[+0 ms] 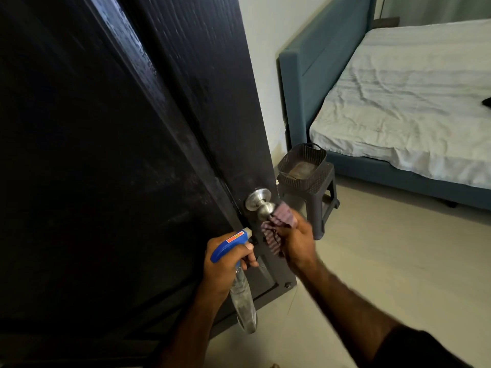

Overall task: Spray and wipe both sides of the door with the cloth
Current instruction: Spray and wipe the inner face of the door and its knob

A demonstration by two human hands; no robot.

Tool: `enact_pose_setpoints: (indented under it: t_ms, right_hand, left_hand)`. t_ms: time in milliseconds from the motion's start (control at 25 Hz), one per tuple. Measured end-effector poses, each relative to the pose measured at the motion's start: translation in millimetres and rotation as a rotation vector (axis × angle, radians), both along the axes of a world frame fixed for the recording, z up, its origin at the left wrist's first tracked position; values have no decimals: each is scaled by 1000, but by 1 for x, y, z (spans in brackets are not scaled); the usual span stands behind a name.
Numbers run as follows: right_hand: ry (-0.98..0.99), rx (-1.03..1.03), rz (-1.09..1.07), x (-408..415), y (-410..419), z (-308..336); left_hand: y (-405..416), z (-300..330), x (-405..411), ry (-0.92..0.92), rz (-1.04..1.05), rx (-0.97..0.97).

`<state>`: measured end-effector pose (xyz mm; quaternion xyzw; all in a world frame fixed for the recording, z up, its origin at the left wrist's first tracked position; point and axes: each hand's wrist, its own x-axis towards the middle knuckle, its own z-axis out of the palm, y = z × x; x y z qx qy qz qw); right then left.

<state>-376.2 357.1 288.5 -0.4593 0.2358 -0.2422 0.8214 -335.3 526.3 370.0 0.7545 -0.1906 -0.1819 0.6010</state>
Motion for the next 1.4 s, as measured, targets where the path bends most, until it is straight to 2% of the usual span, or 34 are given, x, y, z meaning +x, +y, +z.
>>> enact_pose_setpoints:
  t_ms: [40,80,120,160,200,240,400,440,480,600,720,760,880,920,1080,1160,1200,1320,1360,1400]
  right_hand:
    - [-5,326,5,-9,18,-4]
    - [7,539,-9,-19,31,-12]
    - [16,643,-28,-28,40,-19]
    - [18,653,-43,-36,44,-24]
    - [17,565,-42,-39,42,-28]
    - [13,390,-30,-39,38,-29]
    - [-12,-675,-48,-9,1,-14]
    - [-16,-882,-37,-1,-11,-7]
    - [-15,-1014,11,4,-22,-1]
    - [54,-1205,215,13,-51,15]
    - [-24,-1227,246,25,-63,9]
    - [-68,-1150,236,28,-64,6]
    - [-122,-669,288,24,-51,-2]
    - [-135,-566,313,20,-48,-3]
    - [-162,-494,253,21,-45,-4]
    - [-136,-310,138,22,-32,-1]
    - [-134,-126,90,24,-21,0]
    - [-161,716,45,30,24,1]
    - [-162,894,16,32,32,-1]
    - [-161,953,18,31,35,-3]
  left_hand:
    - [3,0,-1,-7,5,-12]
    - [7,-1,-3,-14,10,-21]
    - [11,-3,-5,-19,15,-23]
    - [15,-4,-7,-22,24,-16]
    - [19,-6,-9,-22,39,-2]
    - [22,-8,-9,-19,50,19]
    - [29,-16,-11,-16,64,78]
    - [29,-15,-12,-3,68,79]
    - [29,-15,-11,1,70,77]
    - [29,-16,-4,-30,73,67]
    - [27,-20,-2,-48,54,62]
    - [25,-21,-3,-44,48,62]
    - [22,-26,-1,-60,39,49]
    - [22,-28,0,-81,23,47]
    - [21,-28,5,9,40,50]
    - [18,-27,6,1,41,60]
    - [16,-25,5,-14,39,53]
    - [13,-17,4,-44,26,22]
    - [13,-13,3,-40,29,19]
    - [15,-10,1,-30,37,15]
